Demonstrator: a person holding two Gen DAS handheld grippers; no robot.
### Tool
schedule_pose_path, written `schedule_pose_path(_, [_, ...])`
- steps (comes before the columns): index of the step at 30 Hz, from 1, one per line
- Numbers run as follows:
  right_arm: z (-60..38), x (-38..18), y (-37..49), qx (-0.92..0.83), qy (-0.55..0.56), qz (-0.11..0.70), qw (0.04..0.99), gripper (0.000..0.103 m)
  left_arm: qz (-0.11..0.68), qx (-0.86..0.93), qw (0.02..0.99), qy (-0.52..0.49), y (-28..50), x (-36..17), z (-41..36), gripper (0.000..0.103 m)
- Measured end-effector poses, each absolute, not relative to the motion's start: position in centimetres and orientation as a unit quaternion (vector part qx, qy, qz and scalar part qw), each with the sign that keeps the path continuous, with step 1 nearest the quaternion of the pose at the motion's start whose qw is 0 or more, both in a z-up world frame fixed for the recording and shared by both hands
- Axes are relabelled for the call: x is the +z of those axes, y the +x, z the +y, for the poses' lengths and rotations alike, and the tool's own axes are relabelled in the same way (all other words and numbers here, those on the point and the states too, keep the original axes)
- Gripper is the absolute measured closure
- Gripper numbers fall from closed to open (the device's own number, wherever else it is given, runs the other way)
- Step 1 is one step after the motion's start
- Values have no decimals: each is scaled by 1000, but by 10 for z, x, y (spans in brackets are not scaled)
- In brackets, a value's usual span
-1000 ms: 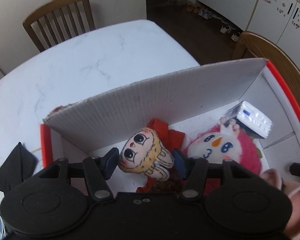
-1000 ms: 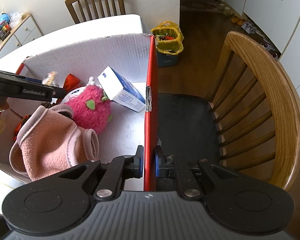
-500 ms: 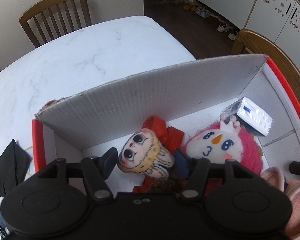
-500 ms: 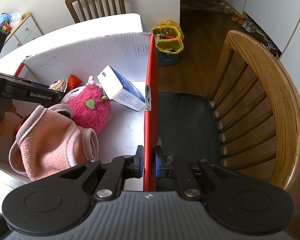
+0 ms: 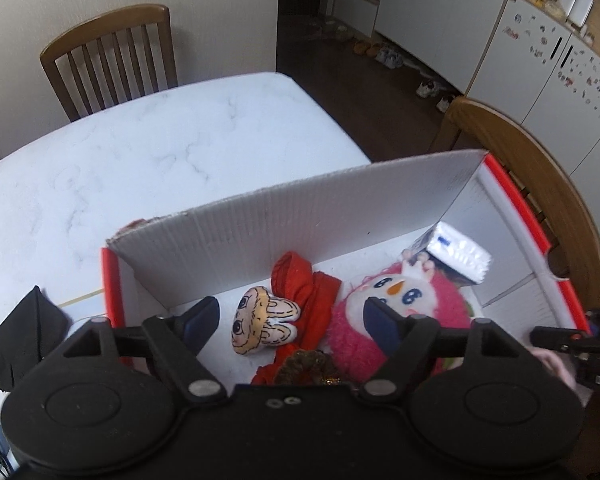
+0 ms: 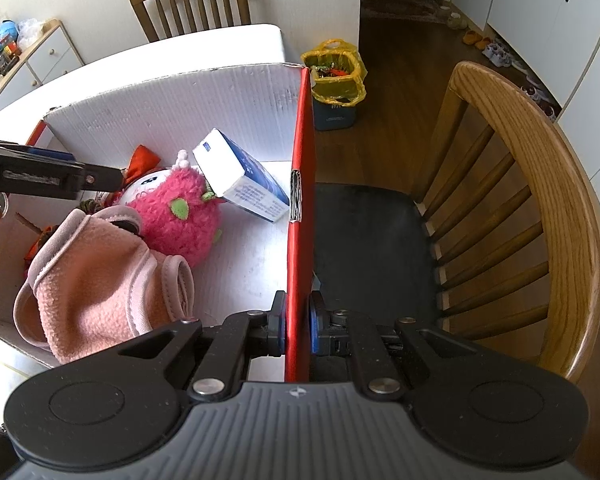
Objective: Organize objects
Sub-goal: 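Open the left gripper to drop the doll keychain and withdraw, then lower the left gripper onto the black glove and close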
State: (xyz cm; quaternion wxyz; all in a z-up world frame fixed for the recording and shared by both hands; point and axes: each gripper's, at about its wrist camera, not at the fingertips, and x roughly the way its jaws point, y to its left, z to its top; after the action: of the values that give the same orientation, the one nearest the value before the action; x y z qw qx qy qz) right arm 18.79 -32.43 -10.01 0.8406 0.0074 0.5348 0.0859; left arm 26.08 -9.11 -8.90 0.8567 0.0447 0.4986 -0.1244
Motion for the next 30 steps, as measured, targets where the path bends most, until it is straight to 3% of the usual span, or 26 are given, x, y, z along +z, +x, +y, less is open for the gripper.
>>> schedule_pose_path(8, [-322,-99,188,85,3,538,839,93,480,-124,868,26,246,-69,-78,19])
schedule_pose_path(14, [-320,-99,188,84,-5,539,838,93,468,-114,876,16,235,-59,-61,7])
schedule_pose_path(30, [-312,-96,186,77,-20,541,837,93,457,-42,888,-20,222,-53,21,4])
